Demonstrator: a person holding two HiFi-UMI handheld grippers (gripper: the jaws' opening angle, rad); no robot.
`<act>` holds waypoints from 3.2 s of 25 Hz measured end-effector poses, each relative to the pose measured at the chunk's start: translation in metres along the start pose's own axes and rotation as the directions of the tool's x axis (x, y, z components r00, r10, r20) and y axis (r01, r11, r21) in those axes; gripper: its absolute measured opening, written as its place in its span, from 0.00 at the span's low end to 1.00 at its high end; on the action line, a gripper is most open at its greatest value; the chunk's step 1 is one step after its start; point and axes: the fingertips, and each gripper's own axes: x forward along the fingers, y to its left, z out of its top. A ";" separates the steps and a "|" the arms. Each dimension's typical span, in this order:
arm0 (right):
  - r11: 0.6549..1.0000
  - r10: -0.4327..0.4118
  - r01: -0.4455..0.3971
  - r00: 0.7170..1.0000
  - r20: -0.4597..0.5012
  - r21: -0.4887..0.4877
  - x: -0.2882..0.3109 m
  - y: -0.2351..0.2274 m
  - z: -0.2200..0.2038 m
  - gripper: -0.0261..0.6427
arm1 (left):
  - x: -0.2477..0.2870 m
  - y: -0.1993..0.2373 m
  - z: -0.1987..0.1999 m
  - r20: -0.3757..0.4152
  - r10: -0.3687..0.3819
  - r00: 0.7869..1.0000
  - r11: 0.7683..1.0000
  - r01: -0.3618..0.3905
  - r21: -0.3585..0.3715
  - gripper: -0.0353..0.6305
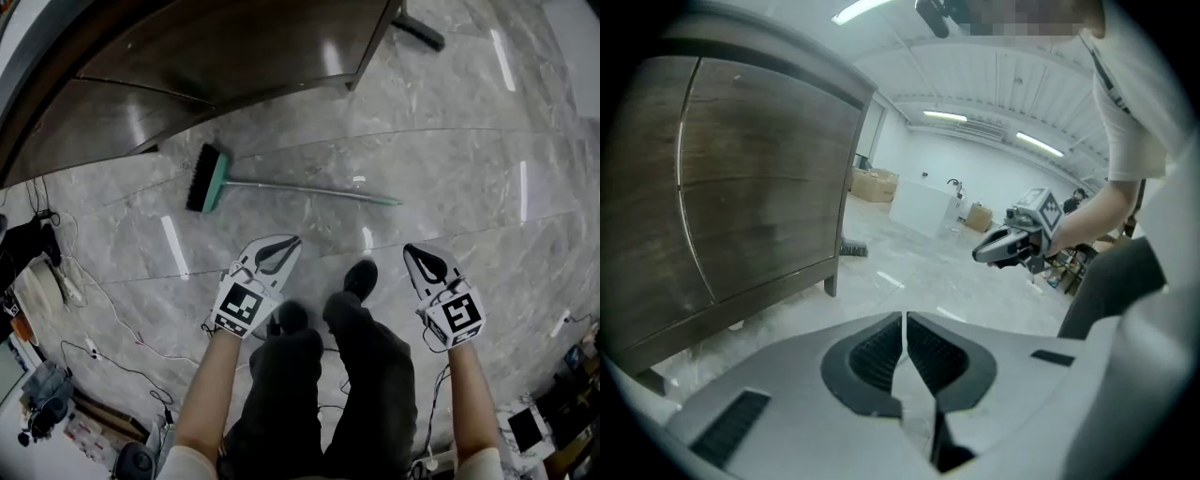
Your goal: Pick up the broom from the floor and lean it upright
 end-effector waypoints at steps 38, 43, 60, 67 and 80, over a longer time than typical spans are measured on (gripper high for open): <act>0.994 0.094 -0.092 0.995 0.044 -0.057 0.199 -0.043 -0.210 0.08 | 0.229 0.104 -0.267 -0.300 -0.194 0.934 0.924 0.277 0.265 0.23; 0.993 0.106 -0.105 0.994 0.024 -0.055 0.207 -0.038 -0.222 0.08 | 0.240 0.108 -0.283 -0.392 -0.177 0.903 0.874 0.328 0.359 0.25; 0.993 0.110 -0.109 0.993 0.029 -0.035 0.199 -0.035 -0.234 0.07 | 0.259 0.122 -0.321 -0.564 -0.167 0.808 0.763 0.469 0.445 0.19; 0.990 0.129 -0.125 0.990 0.058 -0.064 0.195 -0.029 -0.210 0.06 | 0.249 0.112 -0.303 -0.562 -0.184 0.807 0.741 0.489 0.460 0.17; 0.985 0.113 -0.099 0.988 0.100 -0.138 0.176 -0.026 -0.146 0.04 | 0.212 0.121 -0.199 -0.366 -0.196 0.910 0.858 0.340 0.386 0.17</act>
